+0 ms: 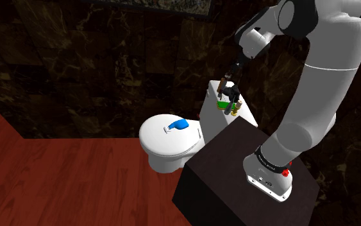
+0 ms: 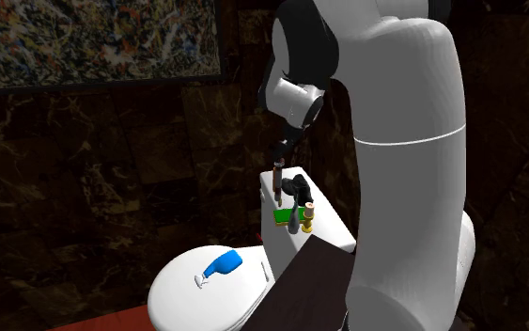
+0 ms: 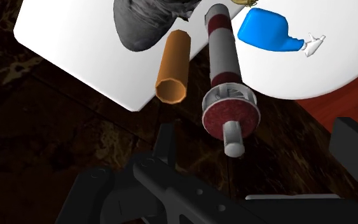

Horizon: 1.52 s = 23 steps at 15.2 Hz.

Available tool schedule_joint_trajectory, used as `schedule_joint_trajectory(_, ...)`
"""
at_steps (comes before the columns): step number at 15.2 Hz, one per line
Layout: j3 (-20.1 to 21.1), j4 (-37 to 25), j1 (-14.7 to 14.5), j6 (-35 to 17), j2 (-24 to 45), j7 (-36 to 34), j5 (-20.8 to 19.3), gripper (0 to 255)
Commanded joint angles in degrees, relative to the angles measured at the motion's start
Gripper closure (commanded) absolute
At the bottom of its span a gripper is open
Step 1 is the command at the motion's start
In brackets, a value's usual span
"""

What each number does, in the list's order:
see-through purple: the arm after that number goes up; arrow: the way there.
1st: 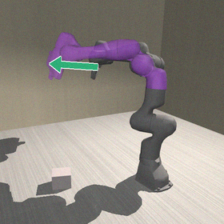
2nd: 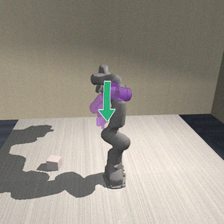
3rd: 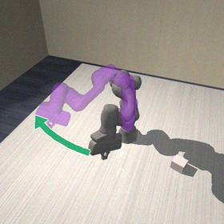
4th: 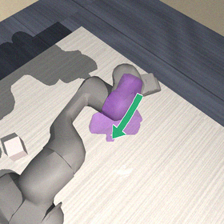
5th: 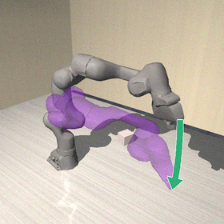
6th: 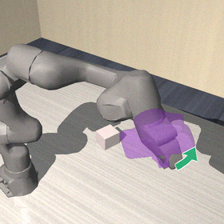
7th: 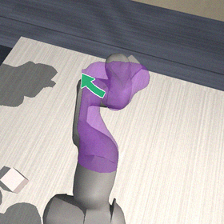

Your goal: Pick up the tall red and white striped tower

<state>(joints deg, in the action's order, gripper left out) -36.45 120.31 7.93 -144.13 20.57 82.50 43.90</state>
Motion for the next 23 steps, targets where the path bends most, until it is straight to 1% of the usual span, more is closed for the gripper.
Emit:
schedule_joint_trajectory(1, 1.5, -1.7, 2.0, 0.0, 2.6, 2.6, 3.1, 0)
schedule_joint_trajectory(7, 4.3, -2.2, 4.1, -2.1, 6.1, 6.4, 7.8, 0)
schedule_joint_trajectory(9, 4.5, -2.2, 4.3, -2.3, 6.5, 6.8, 8.2, 0)
schedule_joint_trajectory(10, 4.5, -2.3, 4.3, -2.2, 6.4, 6.7, 8.0, 255)
schedule_joint_trajectory(19, 4.5, -2.2, 4.3, -2.3, 6.5, 6.8, 8.2, 255)
schedule_joint_trajectory(23, 2.7, -1.9, 2.9, -0.9, 4.1, 4.2, 5.1, 255)
